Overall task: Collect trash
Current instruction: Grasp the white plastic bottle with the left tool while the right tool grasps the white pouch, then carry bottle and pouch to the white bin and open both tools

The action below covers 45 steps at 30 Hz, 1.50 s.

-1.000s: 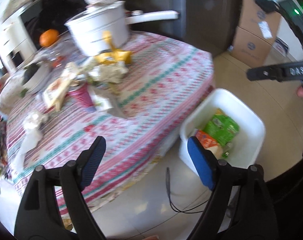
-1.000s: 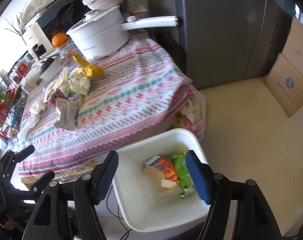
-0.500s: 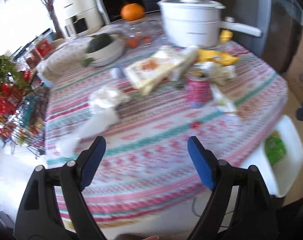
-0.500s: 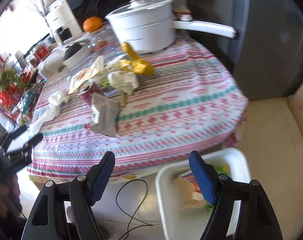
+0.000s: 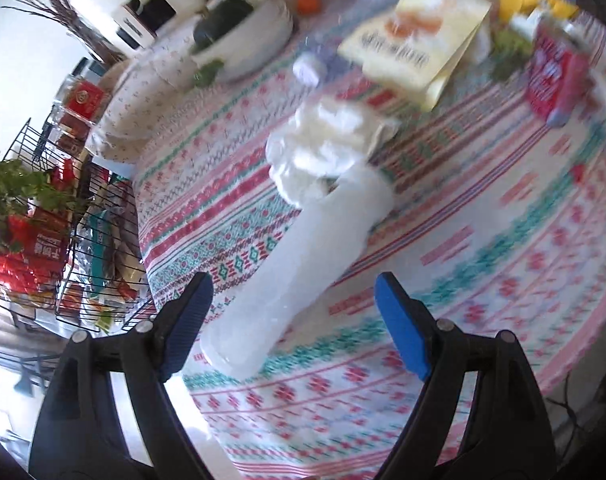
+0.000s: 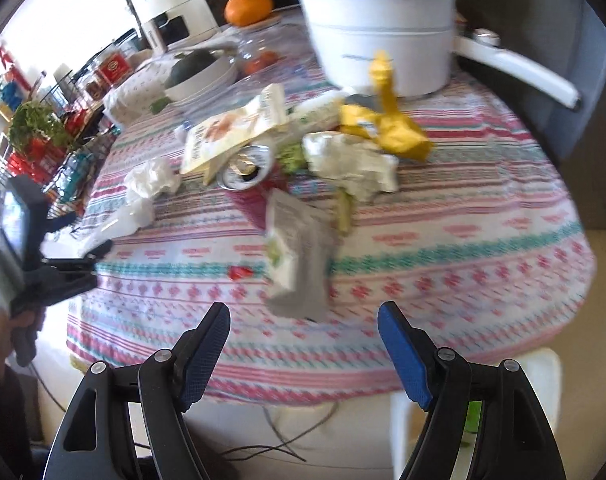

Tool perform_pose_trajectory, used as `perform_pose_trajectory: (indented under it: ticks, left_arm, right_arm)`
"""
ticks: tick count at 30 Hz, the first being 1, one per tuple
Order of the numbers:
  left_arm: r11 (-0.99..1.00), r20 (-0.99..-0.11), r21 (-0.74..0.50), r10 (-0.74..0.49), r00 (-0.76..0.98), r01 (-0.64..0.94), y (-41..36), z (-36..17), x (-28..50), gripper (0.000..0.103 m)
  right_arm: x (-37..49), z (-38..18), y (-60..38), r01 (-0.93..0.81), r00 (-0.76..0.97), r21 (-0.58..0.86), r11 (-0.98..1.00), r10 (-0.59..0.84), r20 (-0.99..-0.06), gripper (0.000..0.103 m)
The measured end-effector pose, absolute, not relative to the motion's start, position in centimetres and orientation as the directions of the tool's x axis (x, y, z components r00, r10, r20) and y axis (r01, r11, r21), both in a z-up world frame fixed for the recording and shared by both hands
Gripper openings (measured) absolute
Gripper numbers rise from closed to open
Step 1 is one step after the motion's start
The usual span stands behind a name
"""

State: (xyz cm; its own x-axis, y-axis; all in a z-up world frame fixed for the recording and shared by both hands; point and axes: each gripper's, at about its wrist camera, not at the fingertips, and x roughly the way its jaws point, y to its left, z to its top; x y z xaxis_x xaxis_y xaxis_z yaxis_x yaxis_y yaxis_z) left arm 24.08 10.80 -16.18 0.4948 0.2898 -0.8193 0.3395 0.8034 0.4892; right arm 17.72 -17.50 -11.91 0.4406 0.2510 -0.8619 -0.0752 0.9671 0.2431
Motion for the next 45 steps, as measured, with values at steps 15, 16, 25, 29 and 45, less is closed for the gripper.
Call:
perform_pose_trajectory:
  ticks: [15,16,25,29,45]
  left_arm:
    - [0.757,-0.811,0.547,0.371,0.452,0.359,12.0,-19.1,26.0,0.037]
    - [0.752,-0.806,0.553,0.376,0.456,0.357,12.0,-19.1,26.0,0.033]
    - [0.779,-0.806,0.535,0.355,0.474,0.326,11.9,-18.3,25.0,0.025]
    - [0.817,-0.816,0.499,0.33,0.475,0.289,11.7,-17.6,24.4,0.024]
    - [0.9,-0.819,0.33,0.121,0.561,0.286,5.1,-11.7,17.2,0.023]
  right_arm:
    - [23.6,-16.1,-13.9,-0.077,0.388,0.138,0.987,0.157,-0.908,0.062]
    - [23.8,-16.4,-13.9,-0.079,0.384,0.13,0.988,0.15,-0.911,0.052]
    - [22.7,-15.8,-14.5,-0.111,0.429,0.1,0.989,0.138,-0.893,0.018]
    - [21.5,-14.4,-15.5,-0.113,0.453,0.111,0.987,0.151,-0.879,0.016]
    - [14.3,-8.7,-20.1,-0.106,0.57,0.126,0.986,0.165,-0.805,0.016]
